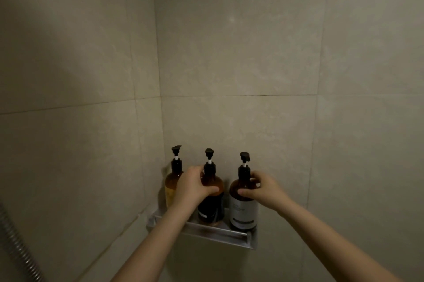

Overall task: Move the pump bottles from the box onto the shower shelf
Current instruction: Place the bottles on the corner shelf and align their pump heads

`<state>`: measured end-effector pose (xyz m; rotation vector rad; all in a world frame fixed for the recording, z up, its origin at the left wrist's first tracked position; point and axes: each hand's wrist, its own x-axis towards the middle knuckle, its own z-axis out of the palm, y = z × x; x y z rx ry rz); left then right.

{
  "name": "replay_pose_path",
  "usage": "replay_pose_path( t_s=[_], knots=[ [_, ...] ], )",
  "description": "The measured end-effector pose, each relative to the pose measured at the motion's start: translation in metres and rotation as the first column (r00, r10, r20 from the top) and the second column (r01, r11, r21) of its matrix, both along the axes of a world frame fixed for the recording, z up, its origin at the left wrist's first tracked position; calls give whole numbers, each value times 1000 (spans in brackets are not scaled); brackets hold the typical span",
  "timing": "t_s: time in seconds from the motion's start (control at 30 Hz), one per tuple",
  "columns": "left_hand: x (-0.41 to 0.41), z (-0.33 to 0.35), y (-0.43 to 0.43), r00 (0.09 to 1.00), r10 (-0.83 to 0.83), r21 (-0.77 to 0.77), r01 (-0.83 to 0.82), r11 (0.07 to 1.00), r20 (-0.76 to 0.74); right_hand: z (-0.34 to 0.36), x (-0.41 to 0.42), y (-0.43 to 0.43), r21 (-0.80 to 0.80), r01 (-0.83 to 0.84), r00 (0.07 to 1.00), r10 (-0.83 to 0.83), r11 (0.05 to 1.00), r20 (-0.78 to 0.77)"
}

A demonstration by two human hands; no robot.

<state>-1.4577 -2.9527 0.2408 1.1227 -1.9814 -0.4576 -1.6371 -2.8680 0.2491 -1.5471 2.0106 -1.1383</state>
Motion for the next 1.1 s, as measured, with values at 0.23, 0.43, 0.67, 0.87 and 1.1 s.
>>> replay_pose_path(
  t_s=[0.23,0.43,0.67,0.87,1.1],
  knots=[
    [-6,4,-3,1000,22,44,-22,999,15,-2,0,3,-3,-5,1000,5,1000,3],
    [2,5,-11,992,-117,166,107,980,48,-2,2,3,10,4,1000,-4,1000,-1],
    [3,5,-8,997,-43,96,36,995,69,-3,1,4,-9,13,1000,-13,1000,-5],
    [-5,8,-3,997,-22,89,15,996,75,-2,-2,3,11,-5,1000,6,1000,-28],
    [0,7,-3,997,40,98,-47,994,67,-3,-7,4,15,-51,998,52,999,-38]
  ],
)
